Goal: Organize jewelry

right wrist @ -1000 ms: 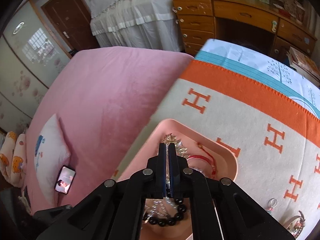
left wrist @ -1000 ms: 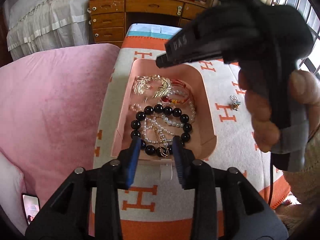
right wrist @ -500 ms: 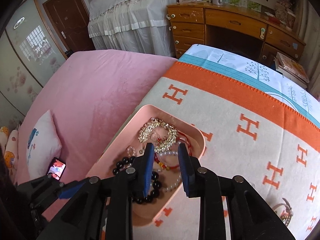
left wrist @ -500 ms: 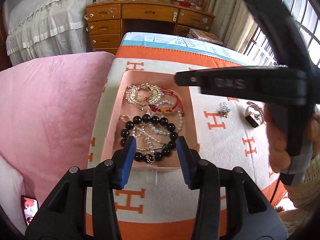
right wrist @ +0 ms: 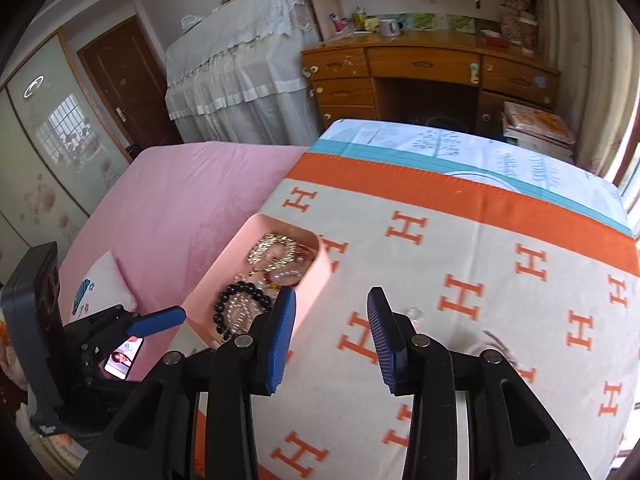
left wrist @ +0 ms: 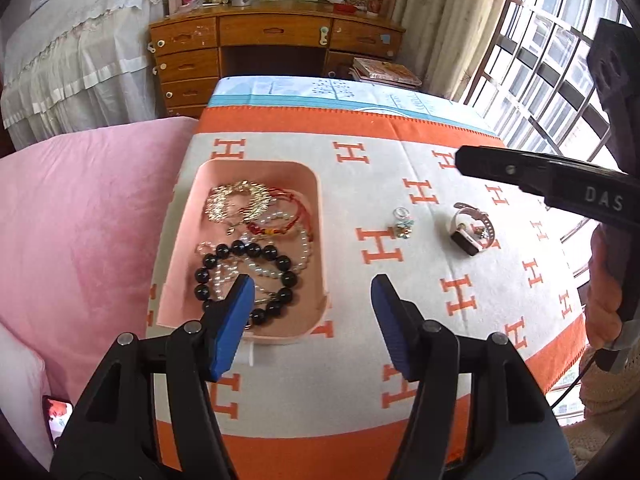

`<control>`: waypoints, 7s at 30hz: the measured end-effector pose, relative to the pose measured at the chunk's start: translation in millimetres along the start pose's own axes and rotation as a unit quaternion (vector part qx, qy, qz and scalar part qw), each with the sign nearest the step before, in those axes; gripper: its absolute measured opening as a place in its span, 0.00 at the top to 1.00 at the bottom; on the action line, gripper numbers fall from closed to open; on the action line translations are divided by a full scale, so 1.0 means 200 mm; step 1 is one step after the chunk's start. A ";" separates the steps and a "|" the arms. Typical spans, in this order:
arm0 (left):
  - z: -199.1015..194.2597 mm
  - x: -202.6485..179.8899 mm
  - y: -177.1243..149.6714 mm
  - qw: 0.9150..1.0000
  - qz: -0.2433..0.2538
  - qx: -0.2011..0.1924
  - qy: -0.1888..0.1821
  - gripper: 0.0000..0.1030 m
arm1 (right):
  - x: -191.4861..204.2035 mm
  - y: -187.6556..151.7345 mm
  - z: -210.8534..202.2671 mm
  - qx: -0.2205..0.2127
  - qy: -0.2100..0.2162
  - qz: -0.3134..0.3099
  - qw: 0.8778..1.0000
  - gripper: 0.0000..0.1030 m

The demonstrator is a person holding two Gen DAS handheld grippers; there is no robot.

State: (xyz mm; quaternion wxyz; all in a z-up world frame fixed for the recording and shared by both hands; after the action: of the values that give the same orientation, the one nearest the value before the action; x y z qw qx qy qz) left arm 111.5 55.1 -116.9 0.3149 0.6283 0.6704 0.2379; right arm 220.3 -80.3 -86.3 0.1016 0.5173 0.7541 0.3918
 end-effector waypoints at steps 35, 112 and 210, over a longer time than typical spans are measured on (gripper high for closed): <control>0.64 -0.53 0.14 0.995 -0.013 0.099 0.009 0.44 | -0.81 -0.40 0.09 0.087 -0.051 0.015 0.995 0.68; 0.43 -0.35 0.05 1.000 0.014 0.010 0.025 1.00 | -0.66 -0.19 -0.19 -0.016 0.007 0.077 0.997 0.93; 0.24 0.43 -0.04 0.994 -0.077 -0.005 0.082 0.83 | 0.44 -0.08 0.91 0.107 0.078 0.032 0.991 0.86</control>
State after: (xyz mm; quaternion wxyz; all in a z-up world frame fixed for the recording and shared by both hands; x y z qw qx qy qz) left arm 139.8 137.0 -165.7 0.2792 0.5514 0.7393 0.2674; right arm 270.7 81.7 -197.1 -0.0265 0.5167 0.7804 0.3510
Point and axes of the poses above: each gripper's, at about its wrist camera, not at the fingertips, and z roughly the way its jaws point, x to its left, y to its top, the point moved 7 cm from there along z, roughly the way its jaws point, and after that the axes turned 11 degrees about -x, right-handed, at the moved point
